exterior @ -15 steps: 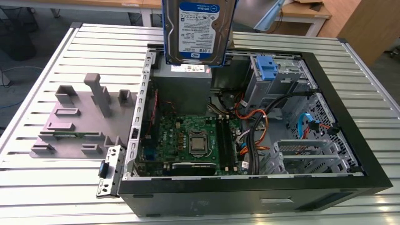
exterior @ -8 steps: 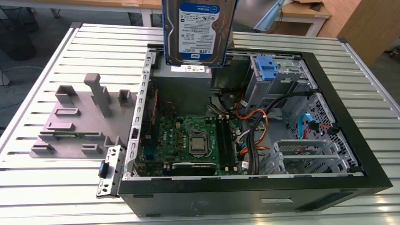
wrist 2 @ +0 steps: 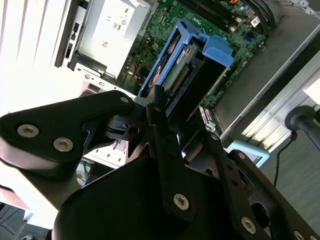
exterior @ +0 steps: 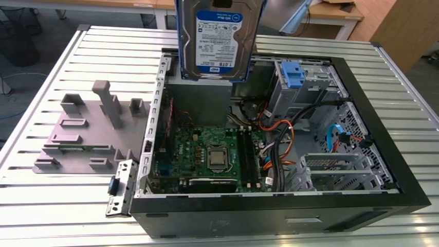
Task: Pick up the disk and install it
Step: 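Pick up the disk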
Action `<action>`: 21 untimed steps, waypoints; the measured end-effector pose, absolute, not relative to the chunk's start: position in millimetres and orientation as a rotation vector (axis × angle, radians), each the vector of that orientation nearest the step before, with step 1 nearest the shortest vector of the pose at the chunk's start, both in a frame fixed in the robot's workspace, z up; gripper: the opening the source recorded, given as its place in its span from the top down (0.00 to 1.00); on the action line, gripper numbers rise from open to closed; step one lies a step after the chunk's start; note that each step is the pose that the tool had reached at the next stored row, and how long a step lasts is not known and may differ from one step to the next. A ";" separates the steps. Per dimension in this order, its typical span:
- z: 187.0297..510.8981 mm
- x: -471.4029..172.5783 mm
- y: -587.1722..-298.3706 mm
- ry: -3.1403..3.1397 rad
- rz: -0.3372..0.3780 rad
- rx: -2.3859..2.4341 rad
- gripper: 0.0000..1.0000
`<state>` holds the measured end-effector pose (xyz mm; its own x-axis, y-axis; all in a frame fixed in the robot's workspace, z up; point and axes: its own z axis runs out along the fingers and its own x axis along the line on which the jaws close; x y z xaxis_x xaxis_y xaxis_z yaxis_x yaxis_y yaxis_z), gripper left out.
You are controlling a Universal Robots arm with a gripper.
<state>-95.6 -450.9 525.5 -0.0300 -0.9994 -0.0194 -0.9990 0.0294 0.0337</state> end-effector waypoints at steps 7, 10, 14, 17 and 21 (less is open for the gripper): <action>525.0 -95.6 -474.4 -2.247 -0.059 2.181 0.65; 524.8 -95.6 -483.2 -2.247 -0.059 2.181 0.65; 524.5 -95.6 -493.7 -2.247 -0.059 2.181 0.65; 524.2 -95.6 -502.7 -2.247 -0.059 2.181 0.65; 523.8 -95.6 -514.0 -2.247 -0.059 2.181 0.65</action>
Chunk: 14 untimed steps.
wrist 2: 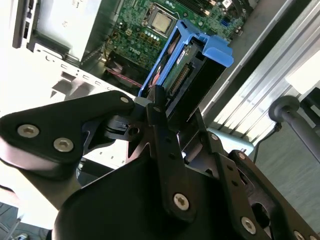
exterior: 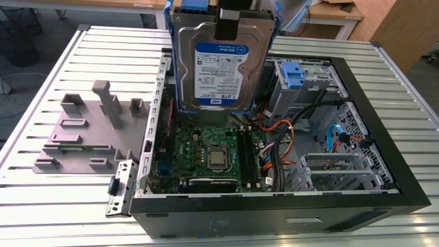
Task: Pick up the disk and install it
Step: 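Pick up the disk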
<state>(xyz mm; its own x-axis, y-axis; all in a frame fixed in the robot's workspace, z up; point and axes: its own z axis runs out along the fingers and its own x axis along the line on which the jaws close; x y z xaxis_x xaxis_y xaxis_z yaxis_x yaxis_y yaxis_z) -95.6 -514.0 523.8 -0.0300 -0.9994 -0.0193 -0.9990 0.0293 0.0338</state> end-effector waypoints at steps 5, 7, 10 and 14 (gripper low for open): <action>522.6 -94.5 -522.4 -2.247 -0.059 2.181 0.65; 522.2 -90.9 -522.7 -2.247 -0.058 2.181 0.65; 521.5 -82.1 -522.8 -2.246 -0.058 2.181 0.65; 520.9 -67.9 -522.8 -2.246 -0.059 2.180 0.65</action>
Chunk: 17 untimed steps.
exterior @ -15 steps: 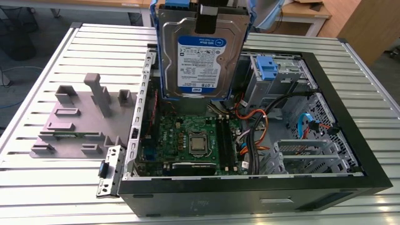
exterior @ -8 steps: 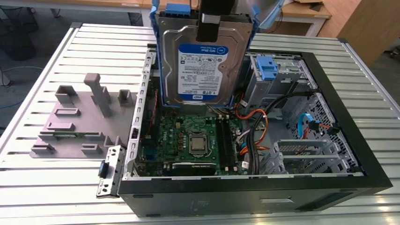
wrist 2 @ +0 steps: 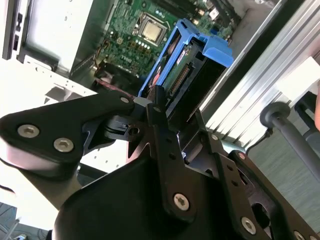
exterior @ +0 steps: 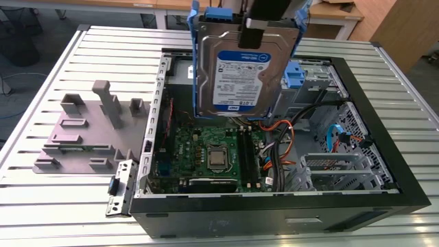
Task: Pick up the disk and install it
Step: 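Pick up the disk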
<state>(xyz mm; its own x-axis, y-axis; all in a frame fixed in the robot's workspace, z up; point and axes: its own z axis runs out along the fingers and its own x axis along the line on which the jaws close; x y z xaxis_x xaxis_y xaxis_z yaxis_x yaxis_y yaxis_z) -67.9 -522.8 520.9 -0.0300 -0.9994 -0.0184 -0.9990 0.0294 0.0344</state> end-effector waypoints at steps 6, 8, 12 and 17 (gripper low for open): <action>520.1 -43.6 -522.8 -2.245 -0.062 2.179 0.65; 519.7 -34.9 -522.8 -2.244 -0.063 2.178 0.65; 518.7 -13.5 -522.9 -2.242 -0.067 2.177 0.65; 518.1 7.3 -522.8 -2.241 -0.068 2.175 0.65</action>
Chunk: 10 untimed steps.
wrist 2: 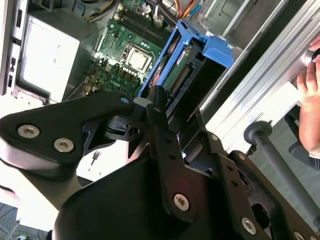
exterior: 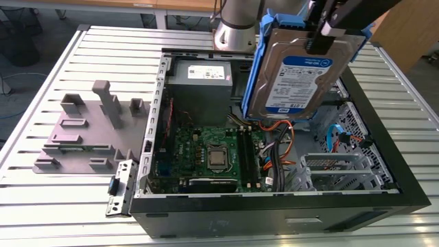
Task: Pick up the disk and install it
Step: 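Pick up the disk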
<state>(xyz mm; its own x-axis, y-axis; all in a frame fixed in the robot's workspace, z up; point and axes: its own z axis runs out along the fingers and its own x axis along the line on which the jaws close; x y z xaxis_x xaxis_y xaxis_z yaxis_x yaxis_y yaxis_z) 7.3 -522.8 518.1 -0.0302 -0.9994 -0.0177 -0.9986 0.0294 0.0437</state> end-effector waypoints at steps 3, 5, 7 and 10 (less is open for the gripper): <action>517.8 15.7 -522.8 -2.241 -0.069 2.175 0.65; 517.6 21.1 -522.8 -2.240 -0.069 2.174 0.65; 517.3 26.4 -522.8 -2.240 -0.069 2.174 0.65; 516.9 36.5 -522.8 -2.239 -0.069 2.173 0.65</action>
